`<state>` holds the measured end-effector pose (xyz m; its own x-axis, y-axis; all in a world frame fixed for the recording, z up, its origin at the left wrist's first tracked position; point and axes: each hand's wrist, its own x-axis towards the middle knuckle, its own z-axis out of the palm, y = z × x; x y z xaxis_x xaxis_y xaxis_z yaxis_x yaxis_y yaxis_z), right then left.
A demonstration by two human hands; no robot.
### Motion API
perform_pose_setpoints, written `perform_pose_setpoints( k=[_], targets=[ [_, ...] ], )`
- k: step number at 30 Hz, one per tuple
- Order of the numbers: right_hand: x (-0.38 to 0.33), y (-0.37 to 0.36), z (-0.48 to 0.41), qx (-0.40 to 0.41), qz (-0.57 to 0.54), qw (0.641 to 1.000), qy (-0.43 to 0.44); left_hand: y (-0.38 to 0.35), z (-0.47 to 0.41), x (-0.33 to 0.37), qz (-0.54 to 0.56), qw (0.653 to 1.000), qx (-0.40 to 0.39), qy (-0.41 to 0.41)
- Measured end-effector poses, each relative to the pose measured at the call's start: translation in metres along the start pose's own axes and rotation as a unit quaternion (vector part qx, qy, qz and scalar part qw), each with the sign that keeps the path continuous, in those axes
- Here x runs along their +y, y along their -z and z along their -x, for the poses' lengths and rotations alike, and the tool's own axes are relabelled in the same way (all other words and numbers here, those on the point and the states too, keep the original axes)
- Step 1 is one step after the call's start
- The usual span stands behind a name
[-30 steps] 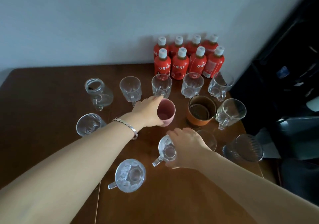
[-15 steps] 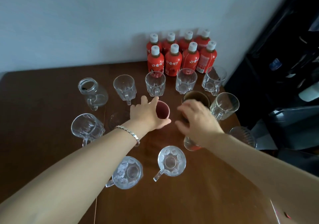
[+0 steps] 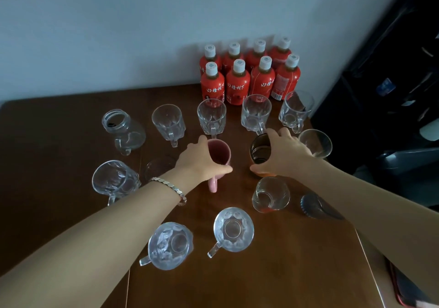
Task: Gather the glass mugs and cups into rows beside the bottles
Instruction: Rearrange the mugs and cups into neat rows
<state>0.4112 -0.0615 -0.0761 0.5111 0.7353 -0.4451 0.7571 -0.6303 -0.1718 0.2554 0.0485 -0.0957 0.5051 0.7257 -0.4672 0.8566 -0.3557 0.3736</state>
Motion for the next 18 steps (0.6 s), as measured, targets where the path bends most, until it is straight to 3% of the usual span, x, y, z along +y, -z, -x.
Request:
perform_pose_setpoints(
  k=[4, 18],
  targets=[
    [0.003, -0.006, 0.005, 0.016, -0.008, 1.000, -0.011, -0.009, -0.003, 0.012, 0.004, 0.998, 0.043, 0.047],
    [0.001, -0.007, -0.003, 0.042, -0.038, 0.998, -0.042, -0.013, 0.007, 0.012, 0.008, 0.998, 0.049, 0.032]
  ],
)
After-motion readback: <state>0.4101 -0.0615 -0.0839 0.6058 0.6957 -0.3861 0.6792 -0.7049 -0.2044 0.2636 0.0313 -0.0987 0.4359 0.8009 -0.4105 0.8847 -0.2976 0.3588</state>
